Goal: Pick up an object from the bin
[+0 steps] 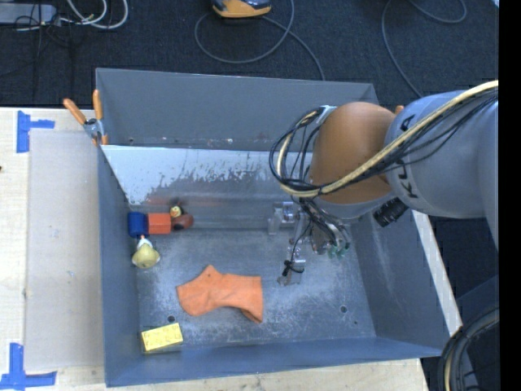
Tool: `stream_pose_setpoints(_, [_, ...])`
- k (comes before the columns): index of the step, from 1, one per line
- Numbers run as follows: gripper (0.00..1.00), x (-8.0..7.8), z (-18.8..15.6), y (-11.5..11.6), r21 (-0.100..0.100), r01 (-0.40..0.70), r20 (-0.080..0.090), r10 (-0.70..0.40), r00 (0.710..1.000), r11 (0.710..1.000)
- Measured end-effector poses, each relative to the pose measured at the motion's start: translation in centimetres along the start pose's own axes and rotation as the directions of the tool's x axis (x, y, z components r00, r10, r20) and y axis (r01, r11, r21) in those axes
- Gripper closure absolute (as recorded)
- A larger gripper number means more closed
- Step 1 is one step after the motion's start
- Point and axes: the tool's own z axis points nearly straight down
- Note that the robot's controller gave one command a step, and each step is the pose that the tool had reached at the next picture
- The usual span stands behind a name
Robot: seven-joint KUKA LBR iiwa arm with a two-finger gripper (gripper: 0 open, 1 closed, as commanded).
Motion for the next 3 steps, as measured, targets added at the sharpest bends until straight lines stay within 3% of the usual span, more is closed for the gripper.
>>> stream_pose_setpoints(1, [0.0, -0.2, -0.5, 0.0, 0.0, -0.001, 0.008, 0.001, 1.0, 1.0])
stream_pose_setpoints(2, [0.0, 4.1, 3.0, 1.8, 0.001, -0.013, 0.009, 0.013, 1.0, 1.0])
stream_pose_setpoints(3, [0.0, 5.7, 5.3, 3.4, 0.0, 0.007, -0.004, -0.007, 1.0, 1.0])
